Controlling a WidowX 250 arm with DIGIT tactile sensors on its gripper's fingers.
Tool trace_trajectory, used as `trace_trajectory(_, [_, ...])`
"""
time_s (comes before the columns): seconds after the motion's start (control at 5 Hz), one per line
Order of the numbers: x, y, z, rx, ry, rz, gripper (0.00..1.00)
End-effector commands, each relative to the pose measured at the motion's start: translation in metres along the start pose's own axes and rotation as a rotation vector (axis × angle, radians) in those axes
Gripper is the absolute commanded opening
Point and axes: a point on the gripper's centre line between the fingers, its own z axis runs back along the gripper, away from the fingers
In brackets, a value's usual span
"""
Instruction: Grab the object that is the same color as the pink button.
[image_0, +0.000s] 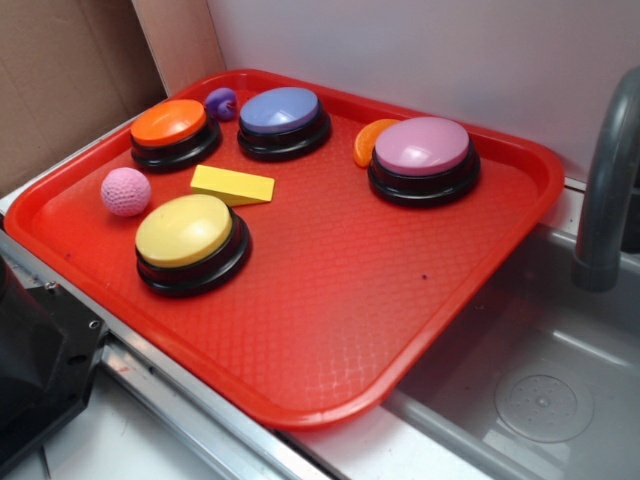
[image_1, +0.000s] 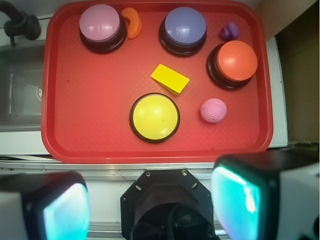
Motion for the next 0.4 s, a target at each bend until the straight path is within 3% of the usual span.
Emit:
trace_trajectory(0.0, [0.000, 0.000, 0.000, 0.000, 0.000, 0.000, 1.00])
trace_trajectory(0.2, [0.008, 0.020, -0.013, 0.006, -0.029, 0.043, 1.00])
